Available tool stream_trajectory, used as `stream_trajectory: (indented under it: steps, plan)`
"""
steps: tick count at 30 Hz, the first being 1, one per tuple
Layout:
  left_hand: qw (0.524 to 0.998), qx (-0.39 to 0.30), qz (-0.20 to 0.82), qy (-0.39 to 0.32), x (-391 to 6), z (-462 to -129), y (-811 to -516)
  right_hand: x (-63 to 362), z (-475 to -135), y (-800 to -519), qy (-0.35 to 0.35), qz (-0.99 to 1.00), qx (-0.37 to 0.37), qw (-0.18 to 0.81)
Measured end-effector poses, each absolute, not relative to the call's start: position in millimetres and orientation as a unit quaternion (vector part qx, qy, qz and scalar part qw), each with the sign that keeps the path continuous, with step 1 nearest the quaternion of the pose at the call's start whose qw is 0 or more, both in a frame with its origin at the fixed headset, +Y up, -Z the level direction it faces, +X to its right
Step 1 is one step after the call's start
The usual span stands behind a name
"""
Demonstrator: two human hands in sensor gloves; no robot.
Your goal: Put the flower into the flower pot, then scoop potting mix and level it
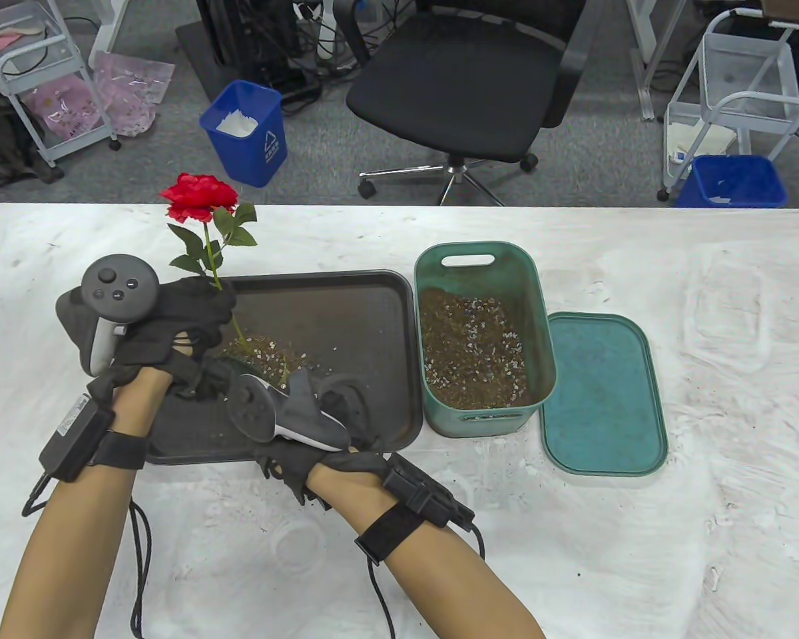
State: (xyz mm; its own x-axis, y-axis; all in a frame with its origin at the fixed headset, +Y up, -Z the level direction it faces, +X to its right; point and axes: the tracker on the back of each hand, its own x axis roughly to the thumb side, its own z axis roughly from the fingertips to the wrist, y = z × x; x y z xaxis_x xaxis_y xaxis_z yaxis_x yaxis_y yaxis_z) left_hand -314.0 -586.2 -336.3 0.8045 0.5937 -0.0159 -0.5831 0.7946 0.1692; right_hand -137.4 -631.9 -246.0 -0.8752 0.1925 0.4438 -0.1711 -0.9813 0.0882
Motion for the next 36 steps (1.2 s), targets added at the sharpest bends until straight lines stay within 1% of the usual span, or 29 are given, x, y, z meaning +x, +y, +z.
stream_trajectory:
  steps: [1,3,4,5,8,10,13,14,16,17,19,21,23,24,25,27,28,29,31,33,35,36]
  plan:
    - [0.947,0.079,0.309,0.034,-313.3,-335.8,-585.8,-139.1,-245.6,-636.3,0.03,0.971,0.226,0.075]
    - [0.948,0.08,0.308,0.034,-313.2,-335.6,-586.0,-139.4,-245.9,-639.8,0.02,0.974,0.216,0.066]
    - [0.947,0.08,0.308,0.035,-313.5,-335.5,-586.2,-139.4,-246.7,-640.3,0.039,0.974,0.212,0.065]
    - [0.947,0.08,0.308,0.036,-313.5,-335.3,-586.1,-139.6,-246.3,-640.1,0.043,0.975,0.209,0.068]
    - [0.948,0.079,0.306,0.038,-313.9,-335.2,-585.5,-136.5,-244.5,-635.8,0.005,0.97,0.234,0.067]
    - [0.948,0.08,0.306,0.038,-314.1,-335.1,-585.5,-131.0,-245.0,-635.4,-0.016,0.965,0.245,0.093]
    - [0.947,0.08,0.307,0.04,-314.4,-334.9,-585.9,-131.2,-247.6,-642.4,0.014,0.968,0.244,0.059]
    - [0.947,0.081,0.309,0.041,-314.3,-334.4,-586.3,-132.3,-247.6,-642.4,0.0,0.967,0.246,0.062]
    - [0.946,0.082,0.311,0.043,-314.1,-333.9,-586.5,-136.6,-251.7,-642.0,0.04,0.971,0.228,0.056]
    - [0.947,0.082,0.307,0.044,-314.2,-333.3,-585.8,-138.4,-252.8,-641.0,0.048,0.971,0.224,0.063]
    - [0.947,0.083,0.307,0.045,-314.2,-332.3,-585.3,-138.2,-252.1,-640.8,0.043,0.971,0.229,0.048]
    - [0.946,0.085,0.31,0.045,-313.8,-331.0,-586.2,-130.8,-248.5,-634.9,0.007,0.968,0.243,0.062]
    - [0.944,0.087,0.315,0.049,-313.7,-330.1,-586.9,-111.0,-244.7,-618.6,-0.004,0.965,0.239,0.112]
    - [0.944,0.088,0.314,0.05,-313.9,-329.6,-586.7,-100.6,-244.4,-610.8,0.008,0.964,0.228,0.139]
    - [0.944,0.088,0.313,0.051,-314.3,-329.4,-586.7,-94.0,-244.4,-606.2,0.016,0.965,0.217,0.146]
    - [0.944,0.088,0.315,0.051,-315.1,-328.0,-586.5,-80.5,-247.8,-598.2,0.005,0.977,0.163,0.14]
    - [0.943,0.088,0.316,0.052,-315.5,-327.5,-586.6,-79.3,-250.7,-599.5,-0.005,0.981,0.134,0.138]
    - [0.942,0.087,0.318,0.053,-315.4,-327.1,-586.5,-84.3,-253.9,-605.6,-0.01,0.982,0.125,0.143]
    - [0.941,0.088,0.321,0.055,-314.6,-324.9,-586.7,-97.9,-256.8,-618.7,0.01,0.983,0.126,0.136]
    - [0.94,0.092,0.323,0.055,-313.9,-321.6,-587.0,-108.6,-257.1,-632.2,0.019,0.987,0.105,0.124]
    - [0.94,0.093,0.325,0.052,-313.7,-318.0,-586.8,-115.3,-255.5,-644.0,0.036,0.985,0.115,0.121]
    - [0.94,0.095,0.323,0.051,-313.8,-316.8,-586.4,-116.3,-254.6,-645.8,0.029,0.985,0.117,0.123]
